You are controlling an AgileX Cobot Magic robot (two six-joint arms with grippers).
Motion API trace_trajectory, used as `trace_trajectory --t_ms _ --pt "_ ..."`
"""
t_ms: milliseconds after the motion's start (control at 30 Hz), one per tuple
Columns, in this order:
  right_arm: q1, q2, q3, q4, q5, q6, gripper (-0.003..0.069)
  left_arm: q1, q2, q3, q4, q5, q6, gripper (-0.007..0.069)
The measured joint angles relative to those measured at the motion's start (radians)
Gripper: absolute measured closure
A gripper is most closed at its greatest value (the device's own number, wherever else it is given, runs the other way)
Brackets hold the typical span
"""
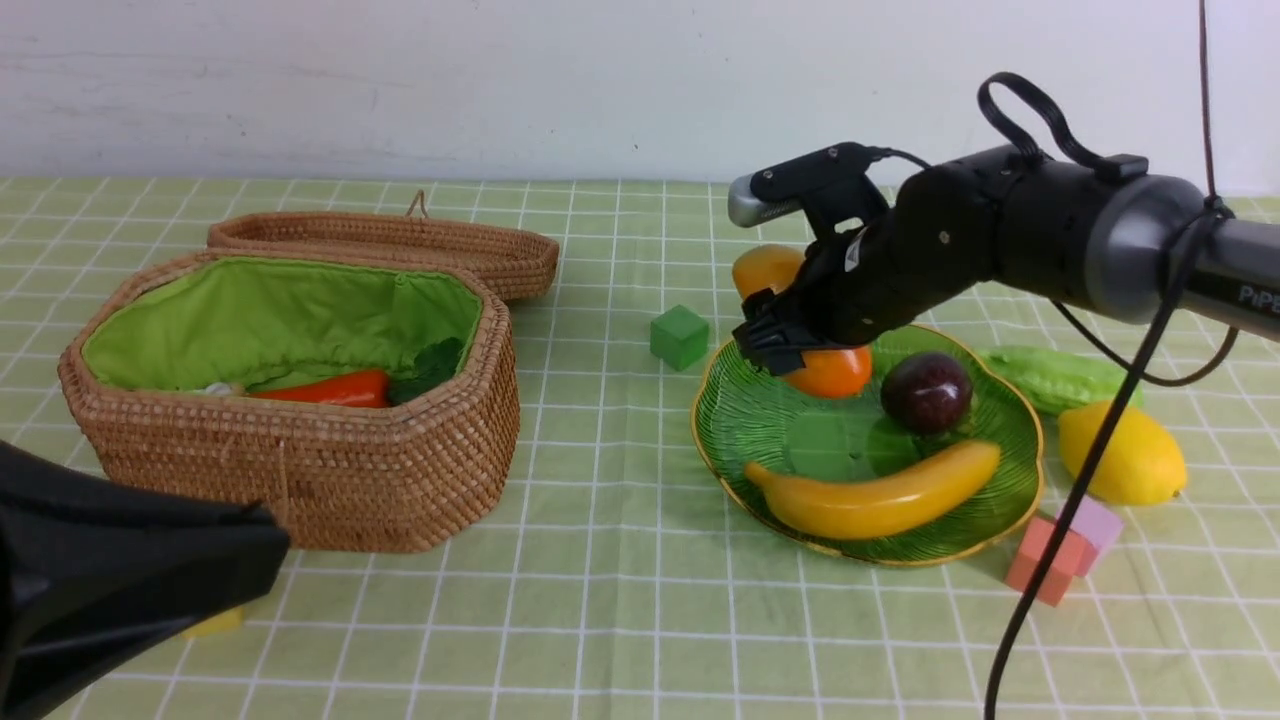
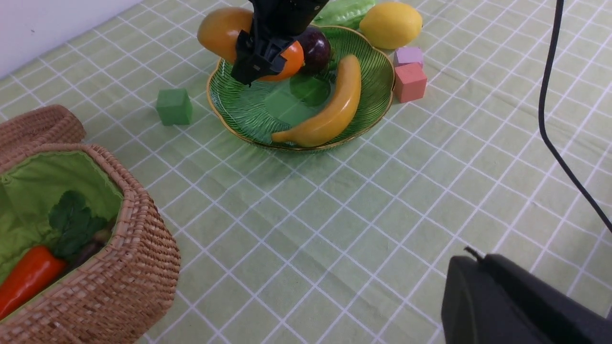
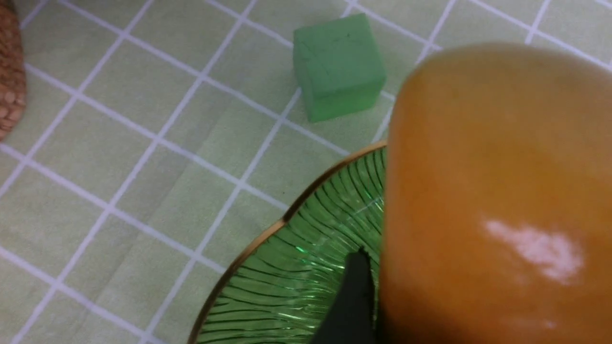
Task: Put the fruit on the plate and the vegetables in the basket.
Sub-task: Use the right arm to grab a mango and put it into the right plate, then use the right arm to grab a lemon and put it into the right plate
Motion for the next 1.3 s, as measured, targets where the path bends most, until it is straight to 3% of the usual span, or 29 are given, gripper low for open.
trace_trajectory --t_ms 167,367,600,667,767,900,1000,1033,1133,1300 --pt "0.000 0.000 -0.002 -0.054 0.053 0.059 -0.0016 0.000 0.000 0.000 0.000 0.001 0.000 0.0637" --pt "0.000 -0.036 -0.002 -0.057 0.105 0.064 0.0048 0.000 0.000 0.000 0.000 0.001 0.000 0.0635" --pt "-0.031 -0.250 -0.004 -0.119 0.230 0.065 0.0323 0.000 0.000 0.000 0.000 0.001 0.002 0.0631" --pt "-0.075 -0.284 -0.009 -0.134 0.300 0.065 0.0395 0.000 0.000 0.000 -0.001 0.001 0.013 0.0631" --pt "-0.200 -0.282 -0.010 -0.122 0.453 0.065 0.0446 0.000 0.000 0.000 -0.024 0.001 0.036 0.0630" --pt "-0.334 -0.206 -0.009 -0.041 0.557 0.064 0.0391 0.000 0.000 0.000 -0.087 -0.011 0.106 0.0630" --pt "-0.393 -0.145 -0.009 0.030 0.541 0.010 0.0258 0.000 0.000 0.000 -0.139 -0.030 0.169 0.0630" --pt "-0.394 -0.142 -0.009 0.032 0.541 0.010 0.0249 0.000 0.000 0.000 -0.142 -0.032 0.173 0.0630" --pt "-0.402 -0.092 -0.009 0.044 0.480 -0.100 0.0052 0.000 0.000 0.000 -0.181 -0.037 0.216 0.0630" --pt "-0.402 -0.052 -0.009 0.025 0.443 -0.118 -0.0017 0.000 0.000 0.000 -0.187 -0.035 0.223 0.0630"
